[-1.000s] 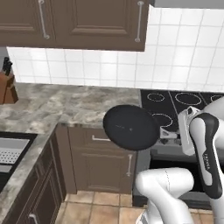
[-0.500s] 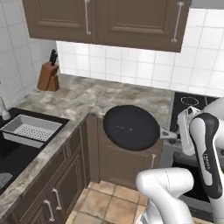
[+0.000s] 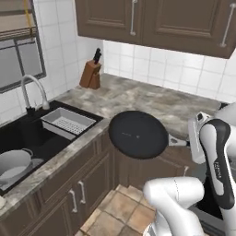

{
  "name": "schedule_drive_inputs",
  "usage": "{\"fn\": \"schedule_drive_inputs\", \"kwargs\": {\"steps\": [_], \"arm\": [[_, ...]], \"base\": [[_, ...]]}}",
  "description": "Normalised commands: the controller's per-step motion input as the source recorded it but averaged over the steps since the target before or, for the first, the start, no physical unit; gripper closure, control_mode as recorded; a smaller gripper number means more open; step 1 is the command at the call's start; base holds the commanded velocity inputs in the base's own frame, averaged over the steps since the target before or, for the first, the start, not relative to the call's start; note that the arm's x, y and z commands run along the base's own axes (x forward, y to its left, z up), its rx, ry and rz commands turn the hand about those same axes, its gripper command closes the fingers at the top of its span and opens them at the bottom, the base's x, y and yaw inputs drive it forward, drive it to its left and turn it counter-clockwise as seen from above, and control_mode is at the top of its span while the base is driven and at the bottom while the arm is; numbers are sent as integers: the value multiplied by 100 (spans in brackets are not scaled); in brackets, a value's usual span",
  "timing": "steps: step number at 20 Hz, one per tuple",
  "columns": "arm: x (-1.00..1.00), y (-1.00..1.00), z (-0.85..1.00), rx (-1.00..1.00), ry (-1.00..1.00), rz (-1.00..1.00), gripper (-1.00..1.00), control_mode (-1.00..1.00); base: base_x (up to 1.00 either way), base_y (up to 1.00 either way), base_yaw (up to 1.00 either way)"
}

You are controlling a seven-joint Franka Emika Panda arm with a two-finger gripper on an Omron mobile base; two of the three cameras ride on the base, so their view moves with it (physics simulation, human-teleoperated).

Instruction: Move the pot and pan from the stove into the sink.

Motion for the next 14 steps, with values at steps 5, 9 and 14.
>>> {"fn": "schedule_drive_inputs", "kwargs": {"steps": [5, 9, 14], "arm": [[0, 0, 0, 0, 0, 0, 100, 100], [0, 0, 0, 0, 0, 0, 100, 100], [0, 0, 0, 0, 0, 0, 100, 100]], "base": [[-18, 20, 39], [-12, 33, 37], [-14, 31, 37]]}}
